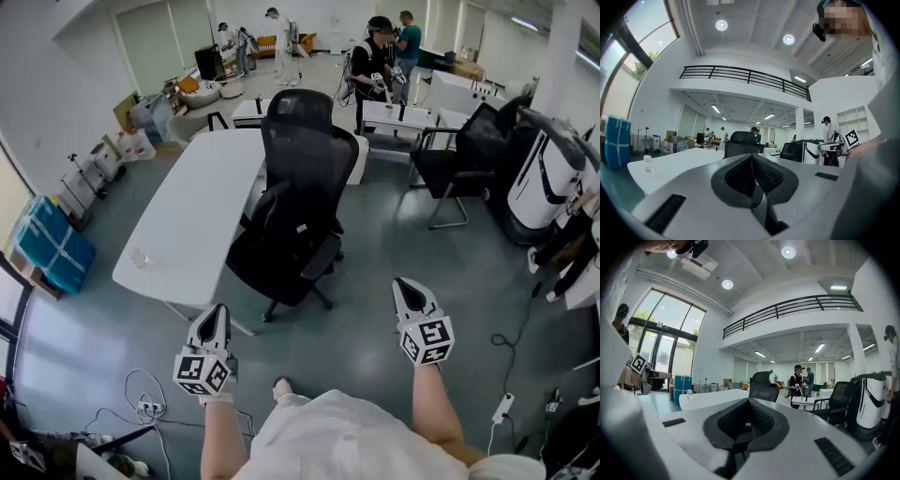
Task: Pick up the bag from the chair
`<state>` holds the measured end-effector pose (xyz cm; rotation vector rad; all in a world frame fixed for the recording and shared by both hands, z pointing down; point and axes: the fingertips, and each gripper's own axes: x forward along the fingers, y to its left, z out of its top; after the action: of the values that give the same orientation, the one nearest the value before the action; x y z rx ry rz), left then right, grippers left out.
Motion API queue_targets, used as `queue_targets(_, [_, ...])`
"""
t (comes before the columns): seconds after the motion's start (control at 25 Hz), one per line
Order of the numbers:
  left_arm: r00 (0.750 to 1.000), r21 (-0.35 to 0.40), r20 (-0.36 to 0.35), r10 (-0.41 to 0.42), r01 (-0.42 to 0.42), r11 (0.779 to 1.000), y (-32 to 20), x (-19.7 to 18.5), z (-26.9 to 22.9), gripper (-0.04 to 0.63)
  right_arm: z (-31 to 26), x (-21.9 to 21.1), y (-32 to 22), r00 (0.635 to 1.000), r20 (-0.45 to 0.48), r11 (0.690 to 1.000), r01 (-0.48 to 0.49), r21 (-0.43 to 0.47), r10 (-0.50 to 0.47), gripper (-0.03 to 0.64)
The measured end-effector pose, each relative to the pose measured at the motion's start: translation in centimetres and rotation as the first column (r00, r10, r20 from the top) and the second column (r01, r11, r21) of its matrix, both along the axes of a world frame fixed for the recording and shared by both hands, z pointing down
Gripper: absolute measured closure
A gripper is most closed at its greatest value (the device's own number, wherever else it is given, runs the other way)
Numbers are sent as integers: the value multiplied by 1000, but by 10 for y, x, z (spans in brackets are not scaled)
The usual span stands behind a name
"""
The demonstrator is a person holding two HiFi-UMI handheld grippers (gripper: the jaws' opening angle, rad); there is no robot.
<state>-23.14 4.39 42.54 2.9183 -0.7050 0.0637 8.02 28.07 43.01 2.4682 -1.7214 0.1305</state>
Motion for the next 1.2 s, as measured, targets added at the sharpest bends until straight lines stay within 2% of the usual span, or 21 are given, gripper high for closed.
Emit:
queue_targets(0.32, [1000, -8, -6, -7, 7, 1000, 3, -5, 2, 569, -1, -4, 3, 1000, -3, 999, 17, 35, -17, 598])
queue_targets(0.84, [1000, -9, 14, -11, 11, 1000, 8, -6, 9, 569, 8, -1, 10, 1000, -1, 1000, 10, 17, -10, 597])
queue_targets(1.2, [1000, -30, 21, -18, 19, 999, -27, 15, 19, 569, 16, 30, -16, 999, 34, 1000, -13, 9, 13, 597])
